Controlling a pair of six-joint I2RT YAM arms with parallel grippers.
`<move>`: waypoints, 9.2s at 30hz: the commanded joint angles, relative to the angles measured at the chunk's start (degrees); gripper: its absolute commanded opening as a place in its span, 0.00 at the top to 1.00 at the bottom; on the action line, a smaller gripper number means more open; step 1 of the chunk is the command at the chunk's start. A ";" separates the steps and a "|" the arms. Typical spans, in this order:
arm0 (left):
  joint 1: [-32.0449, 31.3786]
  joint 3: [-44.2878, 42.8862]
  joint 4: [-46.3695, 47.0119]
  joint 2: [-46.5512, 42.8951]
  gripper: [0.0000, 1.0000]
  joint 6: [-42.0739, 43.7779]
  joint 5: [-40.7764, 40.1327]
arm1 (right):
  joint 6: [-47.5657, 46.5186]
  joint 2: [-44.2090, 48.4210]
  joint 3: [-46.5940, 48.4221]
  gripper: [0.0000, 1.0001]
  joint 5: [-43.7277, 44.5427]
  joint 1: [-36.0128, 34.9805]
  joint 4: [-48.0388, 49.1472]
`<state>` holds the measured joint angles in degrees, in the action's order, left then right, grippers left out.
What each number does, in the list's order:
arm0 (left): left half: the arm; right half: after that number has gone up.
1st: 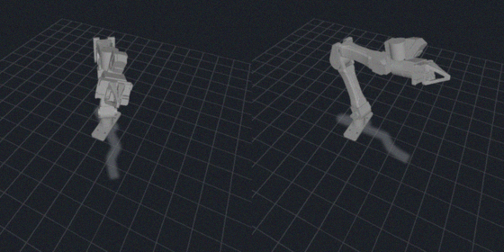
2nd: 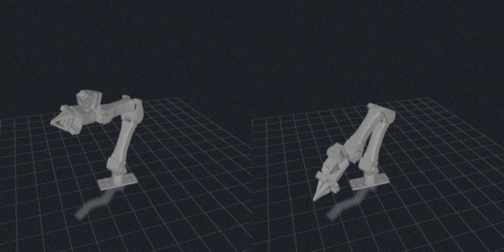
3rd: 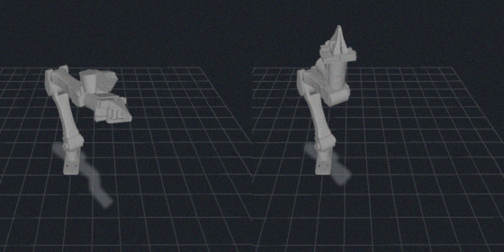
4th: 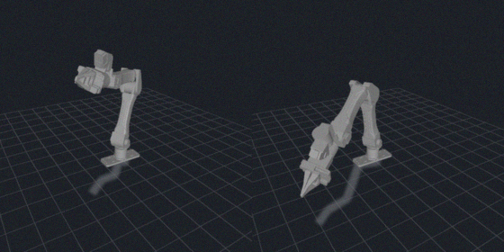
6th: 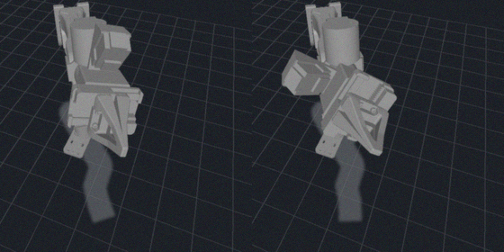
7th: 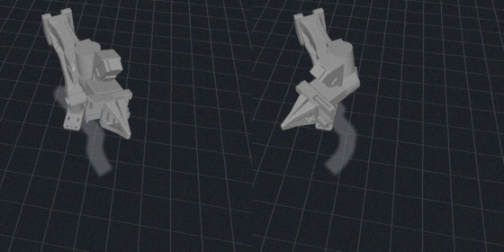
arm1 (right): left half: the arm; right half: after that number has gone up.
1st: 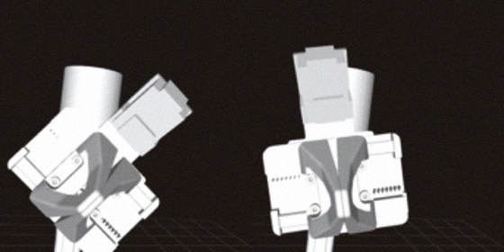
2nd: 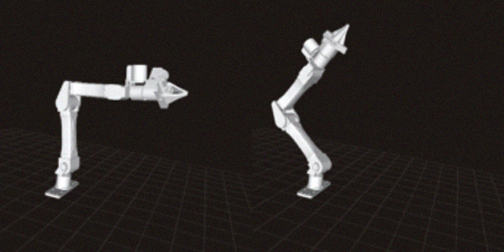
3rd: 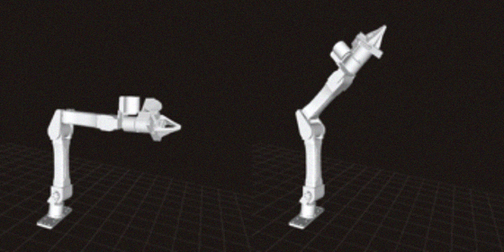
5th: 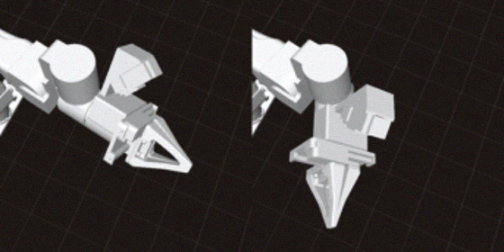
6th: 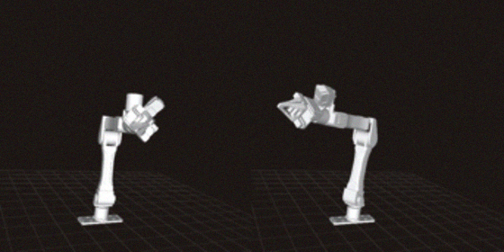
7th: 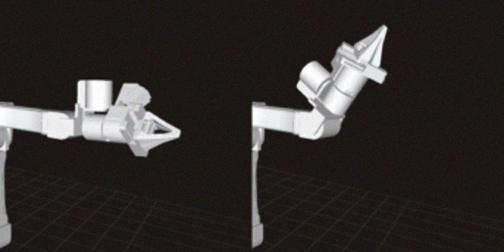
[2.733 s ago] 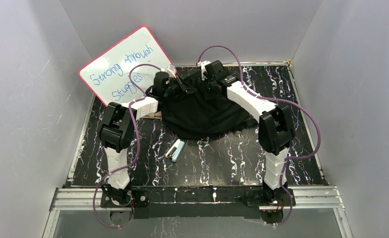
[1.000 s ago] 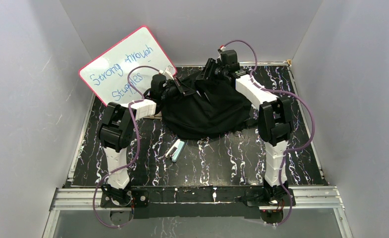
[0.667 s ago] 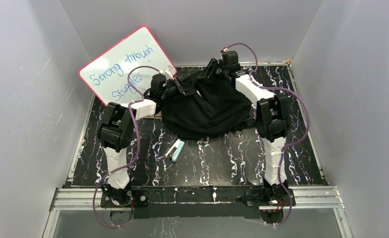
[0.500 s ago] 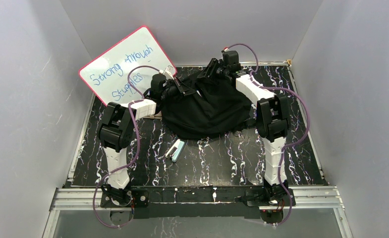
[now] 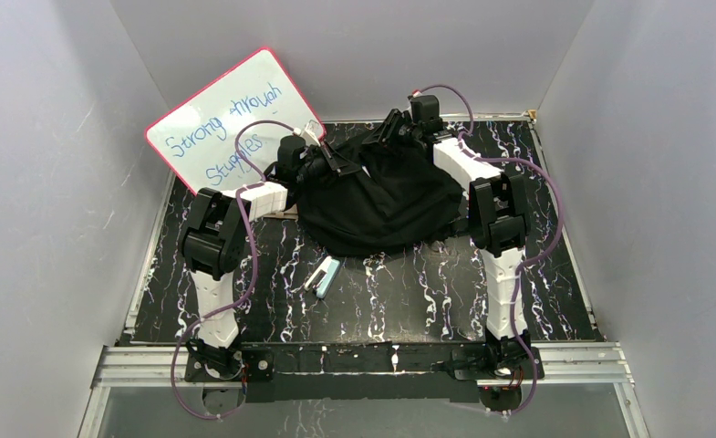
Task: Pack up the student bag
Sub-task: Zip the student bag at the center of the board.
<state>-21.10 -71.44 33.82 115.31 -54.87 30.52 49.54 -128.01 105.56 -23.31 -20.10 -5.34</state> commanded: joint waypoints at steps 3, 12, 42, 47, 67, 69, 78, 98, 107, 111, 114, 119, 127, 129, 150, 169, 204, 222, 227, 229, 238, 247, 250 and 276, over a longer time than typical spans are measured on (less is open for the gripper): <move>-0.08 -2.66 1.95 -3.75 1.00 -0.41 3.86 | 2.19 -1.73 3.05 0.56 -2.42 0.25 4.81; -0.08 -2.41 2.04 -3.77 1.00 -0.50 4.11 | 2.48 -4.03 5.28 0.69 -3.82 0.27 4.33; 3.90 4.90 3.42 -9.23 0.61 -4.27 0.32 | -2.73 8.45 -7.83 1.00 -5.78 1.38 17.26; 4.58 1.69 1.80 -7.62 0.40 -5.68 -2.80 | -3.49 9.08 -9.34 1.00 -7.09 1.40 18.34; 3.30 -10.87 -9.67 1.21 0.36 -8.59 -8.17 | -7.26 10.29 -11.78 1.00 -10.34 1.73 20.42; 2.97 -12.22 -10.81 2.10 0.35 -8.48 -7.68 | -7.58 10.07 -11.61 1.00 -11.21 1.73 20.90; 1.68 -15.22 -13.55 5.65 0.39 -8.59 -7.60 | -10.00 10.82 -11.43 1.00 -12.81 1.81 21.08; 1.89 -15.50 -11.13 10.61 1.00 -7.84 -6.73 | -13.21 13.74 -14.45 1.00 -14.96 2.70 16.73; 3.07 -13.98 -12.29 10.45 1.00 -7.83 -7.78 | -20.29 18.75 -18.32 1.00 -10.23 2.84 8.78; 3.36 -13.33 -12.20 10.51 1.00 -7.93 -7.77 | -22.82 20.60 -19.71 1.00 -8.47 2.84 5.60; 3.52 -13.20 -12.06 10.57 1.00 -7.95 -7.56 | -24.48 22.49 -20.99 1.00 -7.42 2.86 2.67; 3.94 -13.57 -12.45 10.61 1.00 -7.69 -7.66 | -27.06 26.45 -24.82 1.00 -5.65 2.83 -0.27; 4.24 -13.85 -12.60 10.99 1.00 -7.62 -7.60 | -28.56 33.61 -33.33 1.00 -4.96 2.84 -3.79; 4.28 -13.94 -12.70 11.07 1.00 -7.62 -7.60 | -28.83 35.21 -35.49 1.00 -4.54 2.79 -4.68; 4.62 -15.41 -13.67 12.16 1.00 -6.98 -7.44 | -34.52 42.90 -44.66 1.00 3.85 2.81 -19.25; 0.46 -13.65 -23.57 -2.59 0.52 11.18 -7.26 | -29.10 45.26 -47.51 1.00 -0.24 2.70 -11.04; -11.07 -22.82 -35.22 4.59 1.00 20.02 -16.55 | -29.21 50.57 -45.59 1.00 3.65 2.78 -9.51; -10.89 -22.67 -35.49 3.44 1.00 20.71 -14.97 | -27.34 37.19 -31.32 1.00 -1.35 2.78 -3.22; -10.93 -23.04 -35.28 3.57 1.00 20.00 -14.56 | -25.62 32.70 -28.90 1.00 -3.31 2.78 -0.70; -10.98 -23.04 -35.23 3.65 1.00 19.77 -14.24 | -24.49 31.34 -28.09 1.00 -3.47 2.79 0.80; -11.15 -21.78 -34.69 3.02 1.00 19.65 -14.39 | -21.30 24.81 -22.58 1.00 -3.28 2.78 4.46; -11.02 -24.41 -35.93 4.79 1.00 19.68 -15.86 | -25.15 32.45 -28.91 1.00 -1.10 2.70 -1.37; -10.70 -27.82 -38.26 6.51 1.00 20.15 -16.47 | -26.54 35.90 -32.54 1.00 -0.69 2.72 -5.24; -6.33 -34.12 -41.07 9.40 1.00 20.56 -15.94 | -31.20 46.36 -45.36 1.00 6.22 2.46 -19.58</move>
<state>-30.15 -102.91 -9.96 125.43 -35.99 16.75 20.12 -84.66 59.35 -17.78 -17.65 -18.04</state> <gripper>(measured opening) 0.033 0.013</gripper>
